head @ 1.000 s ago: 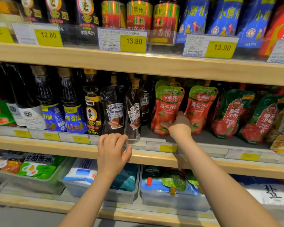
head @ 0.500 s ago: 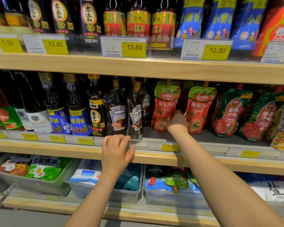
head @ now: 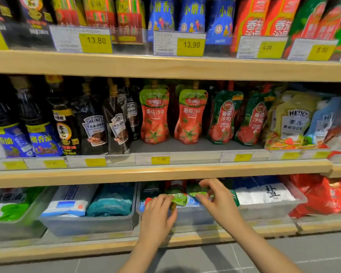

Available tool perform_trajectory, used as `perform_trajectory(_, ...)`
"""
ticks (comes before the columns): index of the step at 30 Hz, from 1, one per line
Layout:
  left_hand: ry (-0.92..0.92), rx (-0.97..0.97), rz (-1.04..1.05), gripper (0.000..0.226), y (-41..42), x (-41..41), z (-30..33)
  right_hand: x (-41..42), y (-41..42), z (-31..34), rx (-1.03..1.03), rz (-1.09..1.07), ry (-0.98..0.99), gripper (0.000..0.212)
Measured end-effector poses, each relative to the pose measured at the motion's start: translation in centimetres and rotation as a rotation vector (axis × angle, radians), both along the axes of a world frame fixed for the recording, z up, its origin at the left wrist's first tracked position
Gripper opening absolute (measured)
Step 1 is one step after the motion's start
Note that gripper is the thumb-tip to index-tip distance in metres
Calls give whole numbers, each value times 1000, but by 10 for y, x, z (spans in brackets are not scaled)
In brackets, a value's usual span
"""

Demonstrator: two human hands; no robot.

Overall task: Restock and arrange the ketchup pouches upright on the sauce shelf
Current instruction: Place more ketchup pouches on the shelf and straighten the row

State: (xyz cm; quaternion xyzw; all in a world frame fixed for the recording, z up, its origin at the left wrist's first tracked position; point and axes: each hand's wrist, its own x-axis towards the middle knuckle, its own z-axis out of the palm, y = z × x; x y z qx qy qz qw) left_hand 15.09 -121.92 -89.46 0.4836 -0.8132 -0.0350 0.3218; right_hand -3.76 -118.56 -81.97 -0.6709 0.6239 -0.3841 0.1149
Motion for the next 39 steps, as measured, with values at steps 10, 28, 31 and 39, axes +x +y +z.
perform_trajectory(10,-120,191,107,23,-15,-31,-12,-14,4,-57,196,-14,-7,22)
perform_trajectory(28,344,-76,-128,47,50,25,68,42,-13,-20,40,293,143,46)
perform_trajectory(31,444,93,-45,75,38,30,63,36,-16,11,90,238,-52,32)
perform_trajectory(39,374,610,-184,45,16,18,57,24,-18,86,444,350,-438,14)
